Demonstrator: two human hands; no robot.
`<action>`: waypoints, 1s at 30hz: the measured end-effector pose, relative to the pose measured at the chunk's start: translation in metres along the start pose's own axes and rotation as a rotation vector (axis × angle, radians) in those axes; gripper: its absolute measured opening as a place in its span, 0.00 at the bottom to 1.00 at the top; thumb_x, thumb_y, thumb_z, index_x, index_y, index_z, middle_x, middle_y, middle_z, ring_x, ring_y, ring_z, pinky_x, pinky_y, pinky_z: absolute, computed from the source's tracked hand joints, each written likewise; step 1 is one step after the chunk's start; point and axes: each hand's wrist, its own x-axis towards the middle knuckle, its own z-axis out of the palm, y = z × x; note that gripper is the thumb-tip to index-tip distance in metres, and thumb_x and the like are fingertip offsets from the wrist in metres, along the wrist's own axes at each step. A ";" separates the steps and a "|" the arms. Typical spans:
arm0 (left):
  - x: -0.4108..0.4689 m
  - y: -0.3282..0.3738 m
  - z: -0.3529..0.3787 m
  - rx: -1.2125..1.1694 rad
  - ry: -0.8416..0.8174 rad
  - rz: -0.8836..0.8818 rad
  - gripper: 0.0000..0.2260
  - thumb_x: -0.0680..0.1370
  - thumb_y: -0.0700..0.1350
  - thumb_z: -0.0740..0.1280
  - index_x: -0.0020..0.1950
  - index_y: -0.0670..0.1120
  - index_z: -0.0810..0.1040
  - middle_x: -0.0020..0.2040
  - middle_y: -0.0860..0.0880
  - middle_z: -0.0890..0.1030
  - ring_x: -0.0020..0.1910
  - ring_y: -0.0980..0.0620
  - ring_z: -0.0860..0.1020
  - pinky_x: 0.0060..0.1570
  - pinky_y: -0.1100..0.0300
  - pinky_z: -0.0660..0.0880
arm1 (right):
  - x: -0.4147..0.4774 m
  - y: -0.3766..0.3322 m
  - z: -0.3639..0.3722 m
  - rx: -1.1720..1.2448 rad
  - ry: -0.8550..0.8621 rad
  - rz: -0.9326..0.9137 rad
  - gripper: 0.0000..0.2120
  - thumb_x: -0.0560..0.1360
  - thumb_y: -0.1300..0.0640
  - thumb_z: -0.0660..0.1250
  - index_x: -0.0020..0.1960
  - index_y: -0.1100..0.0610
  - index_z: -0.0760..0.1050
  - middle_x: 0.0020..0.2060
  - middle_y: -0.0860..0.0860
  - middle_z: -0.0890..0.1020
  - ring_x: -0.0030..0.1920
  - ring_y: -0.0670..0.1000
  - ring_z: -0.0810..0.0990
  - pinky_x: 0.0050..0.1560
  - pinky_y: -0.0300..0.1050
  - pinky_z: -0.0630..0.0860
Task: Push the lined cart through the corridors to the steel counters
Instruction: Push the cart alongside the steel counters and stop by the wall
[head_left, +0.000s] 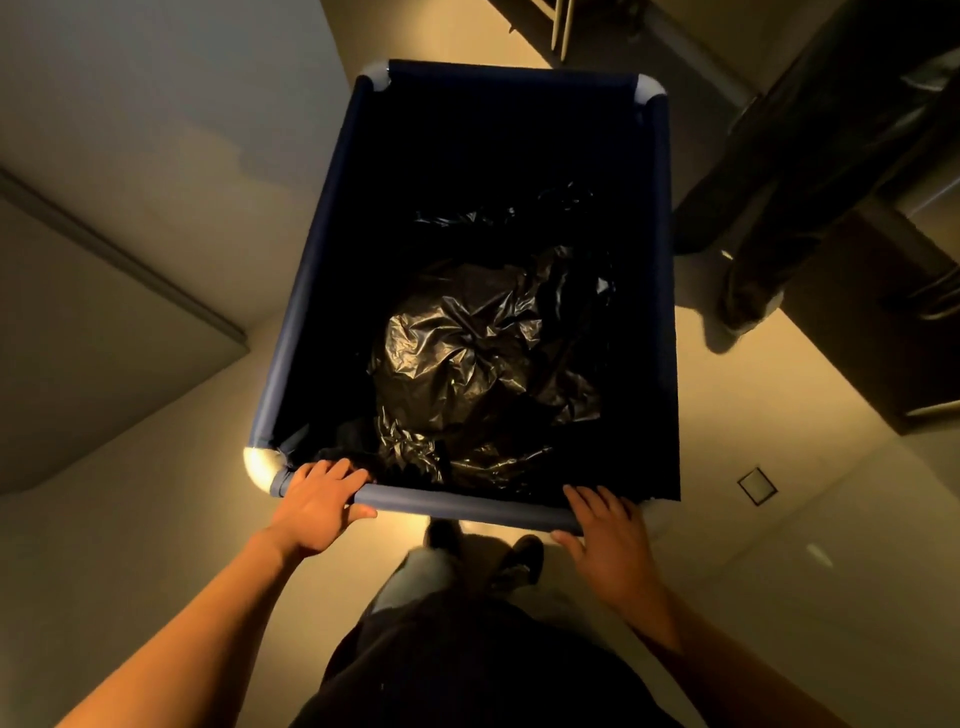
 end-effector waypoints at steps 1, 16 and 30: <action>0.002 0.000 -0.002 0.004 -0.020 -0.009 0.31 0.76 0.72 0.47 0.59 0.52 0.76 0.52 0.51 0.77 0.47 0.47 0.73 0.54 0.49 0.70 | 0.002 0.000 -0.002 -0.005 -0.004 -0.003 0.33 0.81 0.33 0.52 0.82 0.46 0.57 0.79 0.45 0.65 0.79 0.52 0.59 0.77 0.54 0.55; 0.077 -0.019 -0.031 0.040 0.017 0.012 0.32 0.77 0.72 0.46 0.61 0.51 0.76 0.52 0.50 0.77 0.44 0.51 0.70 0.50 0.50 0.70 | 0.069 0.011 -0.044 -0.018 0.019 -0.028 0.32 0.81 0.34 0.53 0.81 0.48 0.60 0.76 0.49 0.70 0.77 0.55 0.64 0.77 0.55 0.55; 0.217 -0.061 -0.094 0.065 -0.004 0.021 0.35 0.76 0.73 0.43 0.68 0.54 0.73 0.61 0.49 0.77 0.56 0.44 0.76 0.57 0.45 0.70 | 0.175 0.012 -0.120 -0.007 0.058 0.053 0.29 0.80 0.36 0.60 0.76 0.50 0.68 0.70 0.48 0.76 0.70 0.54 0.73 0.68 0.52 0.66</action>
